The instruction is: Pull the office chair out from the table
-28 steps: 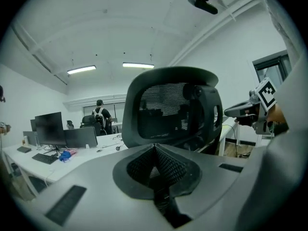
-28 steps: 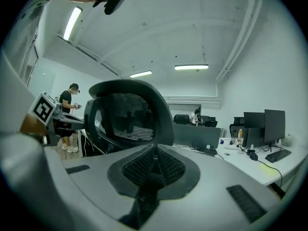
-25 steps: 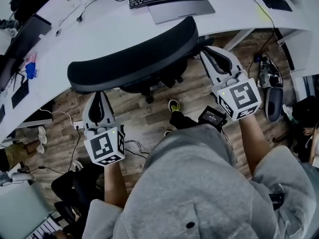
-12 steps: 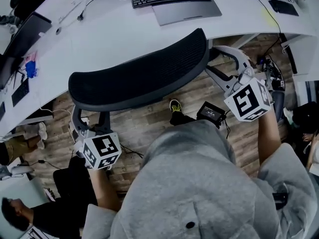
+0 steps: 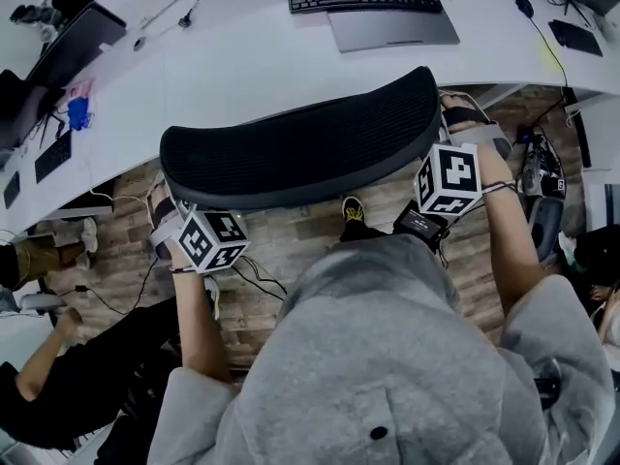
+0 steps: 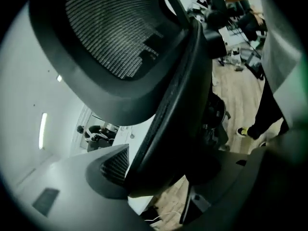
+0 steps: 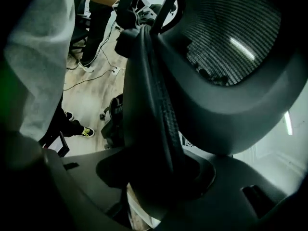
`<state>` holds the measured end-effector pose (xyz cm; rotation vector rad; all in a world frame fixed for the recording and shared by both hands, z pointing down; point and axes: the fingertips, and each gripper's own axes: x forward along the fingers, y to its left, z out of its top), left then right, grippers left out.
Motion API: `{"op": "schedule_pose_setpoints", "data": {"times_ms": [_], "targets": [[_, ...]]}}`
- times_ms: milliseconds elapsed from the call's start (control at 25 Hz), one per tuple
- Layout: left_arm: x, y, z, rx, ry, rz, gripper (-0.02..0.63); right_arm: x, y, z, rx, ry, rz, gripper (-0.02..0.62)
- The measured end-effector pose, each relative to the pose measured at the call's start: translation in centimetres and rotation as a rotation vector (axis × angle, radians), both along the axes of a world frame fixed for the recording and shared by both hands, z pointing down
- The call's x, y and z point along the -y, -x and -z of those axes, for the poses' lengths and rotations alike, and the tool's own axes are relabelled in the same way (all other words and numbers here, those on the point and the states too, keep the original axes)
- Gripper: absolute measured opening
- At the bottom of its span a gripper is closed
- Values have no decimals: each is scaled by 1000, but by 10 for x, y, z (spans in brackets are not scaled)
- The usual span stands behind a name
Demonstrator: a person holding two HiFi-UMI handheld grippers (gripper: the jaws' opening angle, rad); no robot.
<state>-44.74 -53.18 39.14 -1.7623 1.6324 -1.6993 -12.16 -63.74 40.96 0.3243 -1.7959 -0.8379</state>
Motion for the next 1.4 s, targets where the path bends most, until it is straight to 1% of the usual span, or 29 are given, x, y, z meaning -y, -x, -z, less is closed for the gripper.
{"op": "schedule_pose_setpoints", "data": {"times_ms": [120,160,200,240,360,440,520,640,680,880,1040,1400], "targets": [[4,6,-8,133,45,-23,323,6,4,0,30,-40,-22,211],[6,8,-10,171,62,-27,310,6,4,1,36,-49,-26,198],[7,11,-11,209,81,-32,276,6,5,2,39,-56,-26,198],[8,13,-11,243,106,-38,263,5,6,2,39,-57,-24,198],[5,13,-12,307,201,-73,209,1,5,1,14,-45,-8,171],[2,10,-13,330,231,-103,175,0,1,0,2,-44,-1,155],[0,9,-15,326,232,-109,172,-2,-1,-1,-3,-48,2,151],[-5,8,-13,281,216,-84,169,-5,-1,-2,-12,-49,10,140],[-6,7,-13,277,213,-82,169,-7,-2,-3,-13,-49,12,138],[-11,1,-13,277,204,-96,169,-12,-8,-3,-20,-51,9,132],[-23,-6,-13,282,197,-91,170,-22,-15,-3,-18,-52,5,132],[-56,-18,-13,282,186,-114,170,-58,-27,-1,-8,-61,-13,132]]}}
